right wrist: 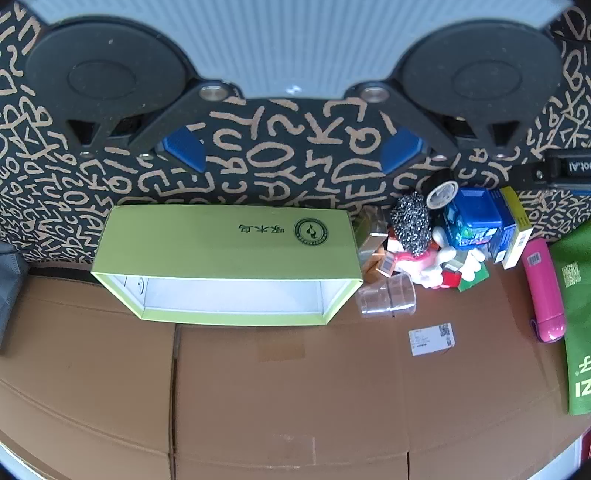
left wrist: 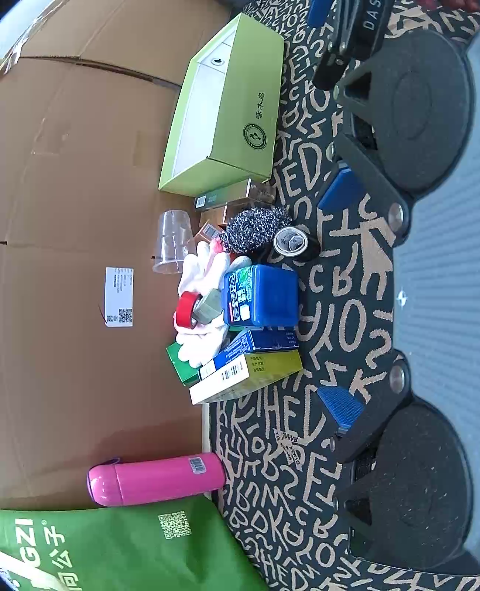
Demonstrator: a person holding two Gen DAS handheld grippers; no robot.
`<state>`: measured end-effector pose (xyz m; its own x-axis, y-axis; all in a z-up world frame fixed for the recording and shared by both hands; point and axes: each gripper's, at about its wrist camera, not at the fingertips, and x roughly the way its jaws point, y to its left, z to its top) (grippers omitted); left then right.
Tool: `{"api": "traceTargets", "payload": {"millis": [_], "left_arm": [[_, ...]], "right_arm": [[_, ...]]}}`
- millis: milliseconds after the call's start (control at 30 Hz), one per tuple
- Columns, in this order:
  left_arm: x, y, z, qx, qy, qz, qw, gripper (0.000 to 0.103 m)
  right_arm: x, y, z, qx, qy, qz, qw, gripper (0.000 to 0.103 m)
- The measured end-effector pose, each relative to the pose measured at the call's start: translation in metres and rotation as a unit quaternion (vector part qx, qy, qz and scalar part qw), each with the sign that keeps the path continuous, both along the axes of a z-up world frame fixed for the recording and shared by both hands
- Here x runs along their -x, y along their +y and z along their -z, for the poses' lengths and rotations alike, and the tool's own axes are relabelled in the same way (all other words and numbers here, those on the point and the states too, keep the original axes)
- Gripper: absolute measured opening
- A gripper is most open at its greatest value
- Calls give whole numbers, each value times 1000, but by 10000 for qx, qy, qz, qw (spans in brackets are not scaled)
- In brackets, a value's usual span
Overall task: Organize objects
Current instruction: 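Move both tools toward the pile of items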
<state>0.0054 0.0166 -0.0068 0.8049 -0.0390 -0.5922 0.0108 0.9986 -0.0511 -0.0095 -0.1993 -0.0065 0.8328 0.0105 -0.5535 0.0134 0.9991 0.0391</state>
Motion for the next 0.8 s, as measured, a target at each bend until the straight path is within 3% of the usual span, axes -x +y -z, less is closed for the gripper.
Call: {"api": "traceTargets", "payload": {"millis": [433,800], "left_arm": [[-15,16,-1,170,48,26,9998,103],[-56,55,-16,342,-138,-189,9991,102]], "right_arm": [[-15,10,6,-31,149,-185,9997,103],[-43,76,2,-146,-43,-1534,9880,103]]}}
